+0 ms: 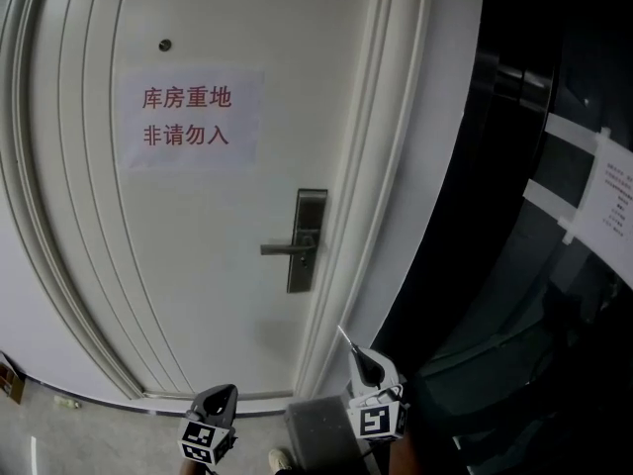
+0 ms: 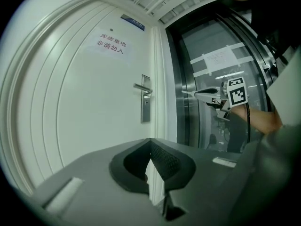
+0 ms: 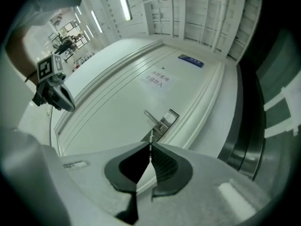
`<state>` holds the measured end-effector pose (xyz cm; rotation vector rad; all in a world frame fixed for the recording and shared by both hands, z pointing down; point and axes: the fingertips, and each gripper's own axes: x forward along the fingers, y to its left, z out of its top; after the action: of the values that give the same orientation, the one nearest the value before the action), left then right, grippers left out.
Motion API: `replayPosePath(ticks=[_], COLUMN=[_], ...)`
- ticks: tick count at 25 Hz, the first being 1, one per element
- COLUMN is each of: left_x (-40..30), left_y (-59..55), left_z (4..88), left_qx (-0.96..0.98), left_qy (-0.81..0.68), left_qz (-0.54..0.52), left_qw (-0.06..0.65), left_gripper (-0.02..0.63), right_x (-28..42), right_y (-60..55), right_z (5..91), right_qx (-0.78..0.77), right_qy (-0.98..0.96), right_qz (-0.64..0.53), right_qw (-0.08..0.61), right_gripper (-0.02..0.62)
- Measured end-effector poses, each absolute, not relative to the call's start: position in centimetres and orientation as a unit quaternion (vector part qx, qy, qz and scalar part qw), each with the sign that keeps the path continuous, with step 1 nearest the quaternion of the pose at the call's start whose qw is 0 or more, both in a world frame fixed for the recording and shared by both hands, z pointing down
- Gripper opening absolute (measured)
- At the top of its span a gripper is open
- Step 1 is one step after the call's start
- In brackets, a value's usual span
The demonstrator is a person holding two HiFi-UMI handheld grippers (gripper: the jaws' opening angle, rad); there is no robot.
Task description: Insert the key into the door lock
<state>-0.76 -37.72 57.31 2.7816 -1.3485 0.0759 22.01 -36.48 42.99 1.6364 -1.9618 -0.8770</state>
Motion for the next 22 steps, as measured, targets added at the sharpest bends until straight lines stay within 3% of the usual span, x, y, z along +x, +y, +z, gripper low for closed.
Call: replayPosePath(ticks=[22], left_x=[-2.9], left_y=[-44.7], left_z=[57.0], left_qx=[0.868], left_qy=[-0.495], left_qz=[0.026], left_qw=[0.031], left_gripper=[0.002], right_x=[19.9], right_y=[-51.8], right_z=[42.6], right_qx=[0.51], right_qy=[-0.646], right_qz=[-0.438], right_qw=[0.363], right_gripper=[0.011])
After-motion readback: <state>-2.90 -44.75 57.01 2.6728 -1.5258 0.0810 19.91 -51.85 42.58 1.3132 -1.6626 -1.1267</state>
